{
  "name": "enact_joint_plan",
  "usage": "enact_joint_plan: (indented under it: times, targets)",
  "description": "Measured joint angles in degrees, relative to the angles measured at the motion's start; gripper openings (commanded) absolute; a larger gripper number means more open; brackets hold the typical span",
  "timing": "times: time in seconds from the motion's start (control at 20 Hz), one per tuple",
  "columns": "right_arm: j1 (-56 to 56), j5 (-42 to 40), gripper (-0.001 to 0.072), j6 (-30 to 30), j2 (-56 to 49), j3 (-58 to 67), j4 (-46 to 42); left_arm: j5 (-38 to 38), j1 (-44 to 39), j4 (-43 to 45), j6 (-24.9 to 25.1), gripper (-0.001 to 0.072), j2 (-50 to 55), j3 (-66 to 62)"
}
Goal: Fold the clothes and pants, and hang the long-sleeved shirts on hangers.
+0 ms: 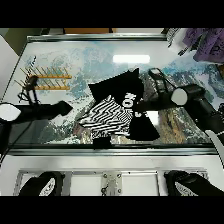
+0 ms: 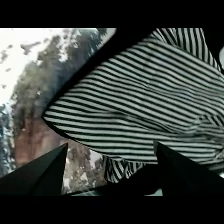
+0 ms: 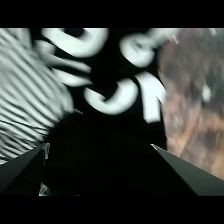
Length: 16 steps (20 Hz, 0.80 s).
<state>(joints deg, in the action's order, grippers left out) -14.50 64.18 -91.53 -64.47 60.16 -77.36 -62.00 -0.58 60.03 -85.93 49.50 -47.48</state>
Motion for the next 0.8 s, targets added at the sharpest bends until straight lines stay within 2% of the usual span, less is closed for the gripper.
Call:
enact_joint_plan:
  times: [0.2,0.45,0.5,0.55,0.65,0.7,0.8]
  targets:
    - [9.9,-5.4,0.0700,8.2,-1.8,-10.5,13.2,1.7,-9.6,-0.1,0.0,0.0566,0.5,1.7]
    - [9.5,-9.2,0.0698,19.2,-7.8,-13.9,26.6,1.0,-15.0,-0.1,0.0,0.0565,4.9,-0.6]
    - [8.9,-9.4,0.0648,20.5,-8.3,-14.1,28.1,0.5,-15.2,-0.1,0.0,0.0565,5.8,-1.4]
    - [8.2,-9.6,0.0487,21.6,-8.7,-14.2,29.4,-0.3,-15.0,0.0,0.0,0.0565,6.8,-2.2]
    - [7.2,-9.6,0.0210,22.9,-8.8,-14.2,30.9,-1.3,-13.7,0.0,0.0,0.0566,8.0,-3.7]
    - [6.9,-9.5,0.0038,23.5,-8.7,-14.1,31.3,-1.7,-12.7,0.0,-0.1,0.0565,8.2,-4.3]
    - [6.4,-7.8,0.0016,24.4,-8.1,-13.0,31.8,-2.3,-9.8,0.0,-0.1,0.0565,7.7,-5.0]
